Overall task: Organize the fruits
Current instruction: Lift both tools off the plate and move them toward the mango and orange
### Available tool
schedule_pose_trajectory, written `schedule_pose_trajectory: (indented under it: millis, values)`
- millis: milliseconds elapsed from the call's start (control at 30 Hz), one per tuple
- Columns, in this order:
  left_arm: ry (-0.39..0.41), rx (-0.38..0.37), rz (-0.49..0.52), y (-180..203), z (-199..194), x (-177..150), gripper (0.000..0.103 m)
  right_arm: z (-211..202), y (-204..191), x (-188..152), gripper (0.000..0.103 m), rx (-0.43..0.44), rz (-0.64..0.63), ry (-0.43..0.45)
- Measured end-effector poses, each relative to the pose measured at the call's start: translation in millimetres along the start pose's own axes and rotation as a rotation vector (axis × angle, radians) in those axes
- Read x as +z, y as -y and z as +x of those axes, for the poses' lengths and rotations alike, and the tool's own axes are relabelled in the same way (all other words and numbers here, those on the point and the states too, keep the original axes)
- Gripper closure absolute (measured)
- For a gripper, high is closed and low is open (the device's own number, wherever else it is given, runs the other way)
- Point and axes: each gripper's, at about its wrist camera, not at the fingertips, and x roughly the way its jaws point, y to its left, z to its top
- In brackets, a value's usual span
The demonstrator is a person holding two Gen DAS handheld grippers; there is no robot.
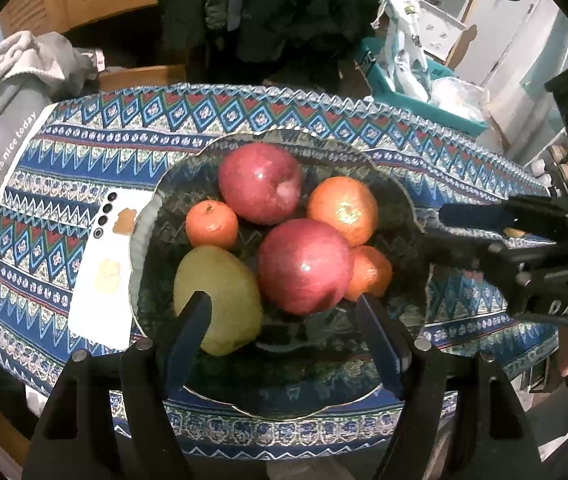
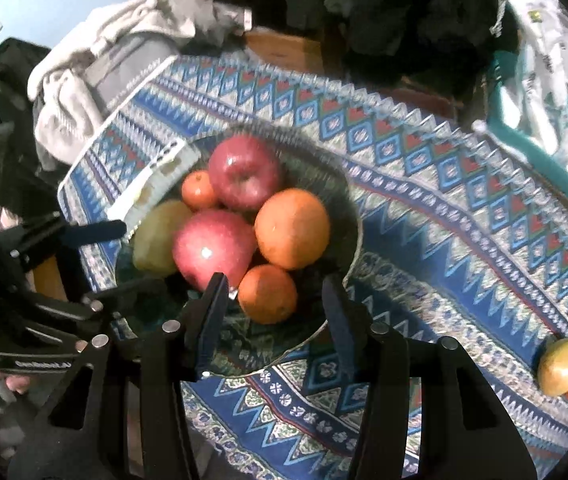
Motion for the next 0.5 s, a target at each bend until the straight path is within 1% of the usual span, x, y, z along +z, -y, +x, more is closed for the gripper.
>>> schedule_pose_trajectory:
  millis: [133, 233, 500]
  values:
    - [0.025, -0.020, 0.003, 7.8, -12.6, 5.4, 0.027, -25.1, -1.0, 4.4, 0.053, -0.025, 0.005, 0.055]
    - [0.049, -0.034, 0.008, 14.0, -22.3, 9.1, 0.027, -44.7, 0.7, 5.1, 0.049, -0.044, 0.021, 0.096]
    - [0.111, -0.057, 0.036, 35.6, -48.9, 17.5, 0.026, -87.4, 8.6, 2.8, 0.048, -0.075, 0.048, 0.179]
